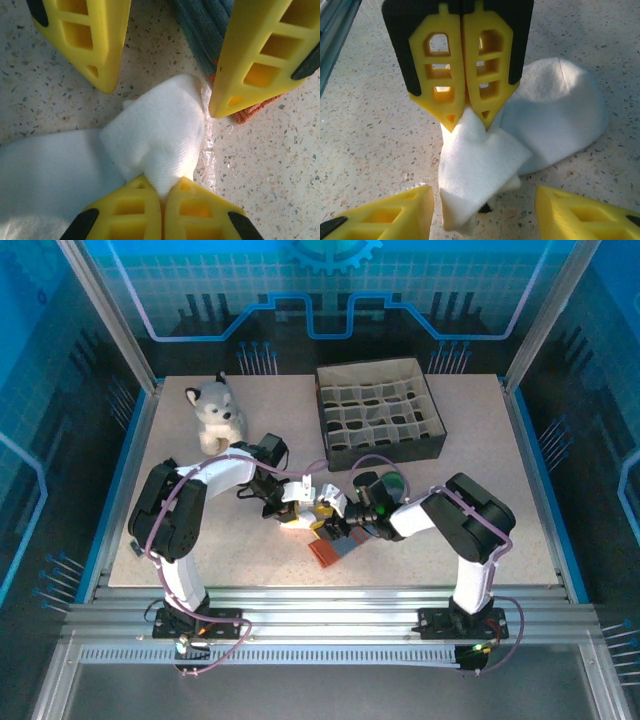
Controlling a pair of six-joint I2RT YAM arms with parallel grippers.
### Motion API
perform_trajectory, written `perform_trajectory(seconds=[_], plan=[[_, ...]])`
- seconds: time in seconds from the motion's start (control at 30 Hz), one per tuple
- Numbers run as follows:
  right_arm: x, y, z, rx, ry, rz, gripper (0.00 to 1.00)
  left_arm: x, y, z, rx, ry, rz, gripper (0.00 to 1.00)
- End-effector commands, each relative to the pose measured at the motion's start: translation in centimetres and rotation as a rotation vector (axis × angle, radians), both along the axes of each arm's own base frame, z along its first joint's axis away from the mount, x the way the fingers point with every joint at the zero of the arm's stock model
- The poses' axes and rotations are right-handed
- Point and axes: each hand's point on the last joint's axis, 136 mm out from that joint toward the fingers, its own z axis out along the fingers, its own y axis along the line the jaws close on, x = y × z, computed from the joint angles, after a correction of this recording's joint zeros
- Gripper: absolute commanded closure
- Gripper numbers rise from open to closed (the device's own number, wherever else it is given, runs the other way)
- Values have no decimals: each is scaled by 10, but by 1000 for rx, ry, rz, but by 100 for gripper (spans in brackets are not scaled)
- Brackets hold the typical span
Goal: Roll the socks
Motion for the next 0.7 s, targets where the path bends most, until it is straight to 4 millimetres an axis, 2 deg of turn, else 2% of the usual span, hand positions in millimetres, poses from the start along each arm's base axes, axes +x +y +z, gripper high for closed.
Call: perform_trajectory(seconds=[0.0, 0.3, 0.4, 0.5, 0.6, 0.63, 0.67], plan=[[-1, 6, -1, 48, -16, 21, 45, -4, -9, 6, -56, 3, -43, 100], [6, -2, 1, 153, -9, 8, 48, -1, -14, 8, -80, 4, -52, 100], [3, -2, -3, 155, 2, 15, 53, 0, -15, 8, -84, 6, -53, 100], [1, -2, -4, 164, 4, 21, 71, 0, -15, 9, -86, 5, -52, 100], [1, -4, -2, 170, -11, 4, 95, 0, -15, 10, -82, 3, -45, 100], [1, -5, -1, 171, -20, -2, 100, 2, -15, 11, -79, 4, -31, 100], [2, -6, 2, 173, -31, -6, 100, 3, -15, 12, -80, 3, -18, 100]])
